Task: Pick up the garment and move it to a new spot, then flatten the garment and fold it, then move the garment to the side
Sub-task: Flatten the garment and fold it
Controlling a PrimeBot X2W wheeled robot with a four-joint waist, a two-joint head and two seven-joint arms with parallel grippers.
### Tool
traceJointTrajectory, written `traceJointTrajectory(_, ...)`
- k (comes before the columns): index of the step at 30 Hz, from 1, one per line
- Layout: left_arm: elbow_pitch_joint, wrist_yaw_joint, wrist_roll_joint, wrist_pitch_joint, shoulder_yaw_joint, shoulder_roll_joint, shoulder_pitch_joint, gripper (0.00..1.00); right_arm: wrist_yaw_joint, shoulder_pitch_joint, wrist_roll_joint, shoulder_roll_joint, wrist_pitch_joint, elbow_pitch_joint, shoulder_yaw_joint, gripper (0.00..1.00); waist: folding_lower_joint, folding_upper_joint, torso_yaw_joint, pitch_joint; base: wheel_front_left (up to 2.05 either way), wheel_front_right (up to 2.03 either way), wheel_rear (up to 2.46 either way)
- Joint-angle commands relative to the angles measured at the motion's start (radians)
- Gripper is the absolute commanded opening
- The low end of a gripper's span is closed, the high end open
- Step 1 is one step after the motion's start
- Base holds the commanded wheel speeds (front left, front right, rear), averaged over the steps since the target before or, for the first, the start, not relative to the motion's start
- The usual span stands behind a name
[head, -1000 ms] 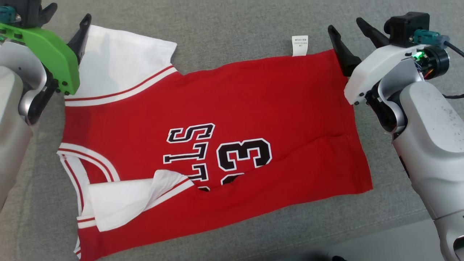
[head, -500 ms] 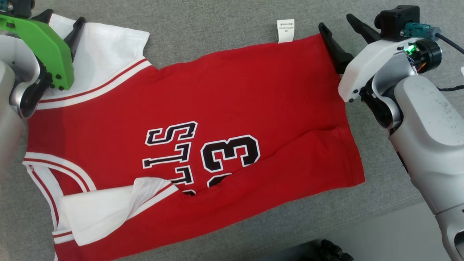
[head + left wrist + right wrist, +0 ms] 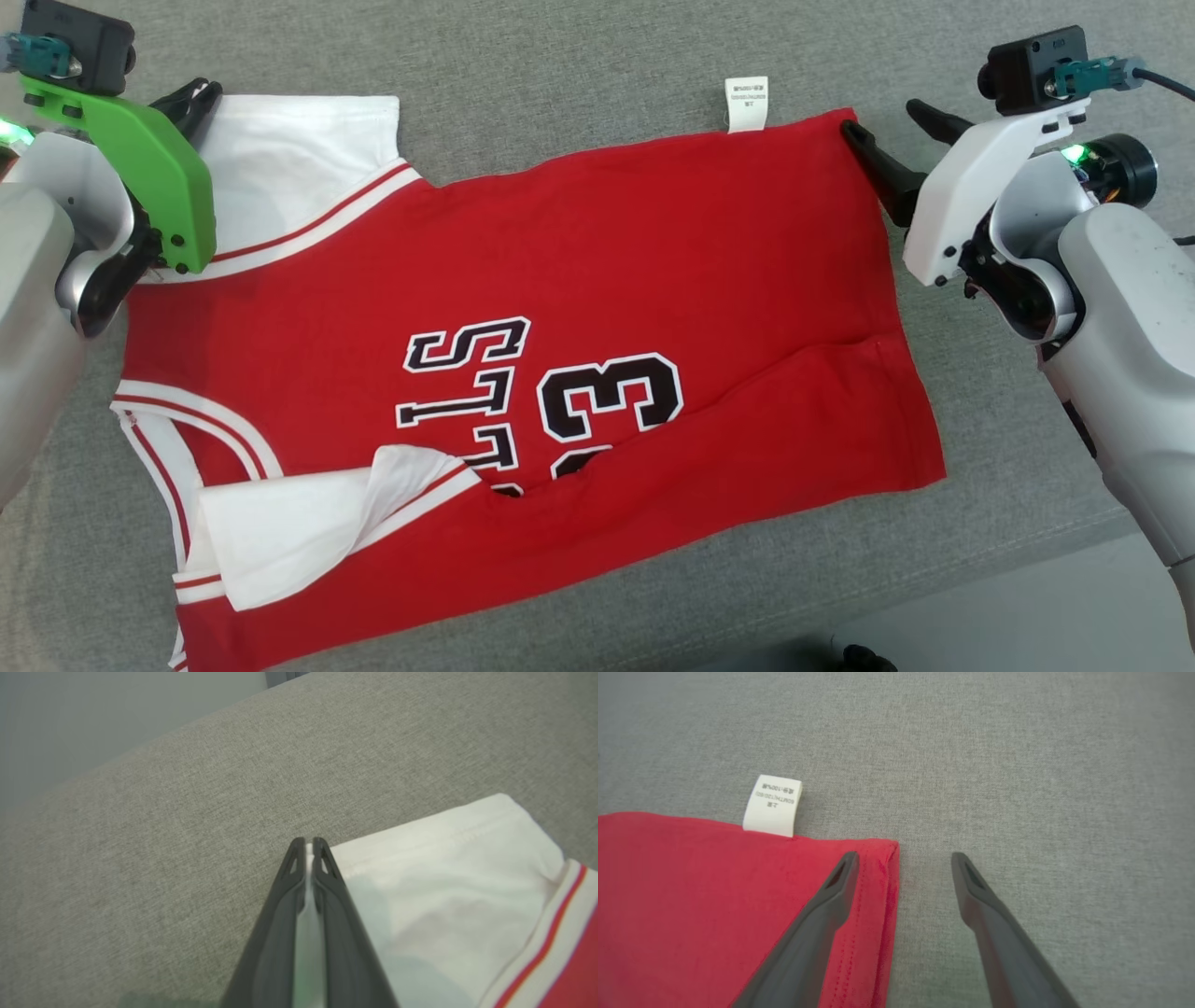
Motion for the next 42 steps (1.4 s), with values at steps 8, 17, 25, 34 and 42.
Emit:
traceJointTrajectory(8,-0.005,0.000,-0.038,-0.043,-0.054,-0.008,-0.036,0.00,-0.001,0.009,0.039,0.015,0.030,0.019,0.034,1.00,0.0000,0.0000,0.031,0.005,0.00,0.00,0.00)
traceJointTrajectory(17,0.001,0.000,-0.067,-0.088,-0.107,-0.026,-0.062,0.00,-0.002,-0.020,-0.009,0.029,0.065,0.160,0.094,1.00,0.0000,0.0000,0.053,0.002,0.00,0.00,0.00)
traceJointTrajectory(25,0.008,0.000,-0.097,-0.127,-0.135,-0.028,-0.073,0.00,-0.001,-0.055,-0.017,0.035,0.023,0.193,0.099,0.00,0.0000,0.0000,0.057,-0.006,0.00,0.00,0.00)
traceJointTrajectory(34,0.029,0.001,-0.104,-0.293,-0.124,-0.031,-0.100,0.00,-0.002,-0.120,-0.110,0.050,-0.225,0.283,0.021,0.00,0.0000,0.0000,0.077,-0.038,0.00,0.00,0.00)
traceJointTrajectory(42,-0.058,0.001,-0.109,-0.349,-0.107,-0.018,0.024,0.00,-0.001,-0.042,-0.100,0.062,-0.350,0.312,0.037,0.00,0.0000,0.0000,0.108,-0.100,0.00,0.00,0.00)
